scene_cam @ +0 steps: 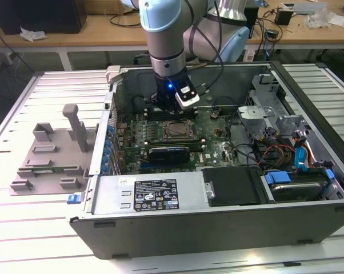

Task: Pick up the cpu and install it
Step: 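Install the first cpu locking lever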

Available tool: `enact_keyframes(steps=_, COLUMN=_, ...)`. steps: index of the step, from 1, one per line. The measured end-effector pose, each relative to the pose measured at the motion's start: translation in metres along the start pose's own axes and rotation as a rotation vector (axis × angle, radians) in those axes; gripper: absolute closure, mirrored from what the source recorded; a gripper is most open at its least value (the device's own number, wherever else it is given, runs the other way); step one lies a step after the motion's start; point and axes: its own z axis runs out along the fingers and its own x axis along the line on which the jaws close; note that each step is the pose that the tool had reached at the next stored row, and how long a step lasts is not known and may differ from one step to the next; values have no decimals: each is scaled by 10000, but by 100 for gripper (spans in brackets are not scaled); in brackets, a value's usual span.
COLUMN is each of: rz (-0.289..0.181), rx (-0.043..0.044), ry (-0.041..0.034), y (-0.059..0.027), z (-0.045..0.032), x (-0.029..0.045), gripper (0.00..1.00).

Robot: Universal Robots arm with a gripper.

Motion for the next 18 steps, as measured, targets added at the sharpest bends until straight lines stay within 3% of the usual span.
enact_keyframes(steps=14, rz=29, rx=10, ry=-8, y=0, z=22, x=-16, gripper=89)
enact_keyframes(steps=17, rz=28, rx=9, ry=-9, y=4, z=-14, x=-21, gripper=89)
enact_keyframes(steps=18, rz=29, rx=7, ry=-9, y=11, z=-58, x=-26, gripper=89)
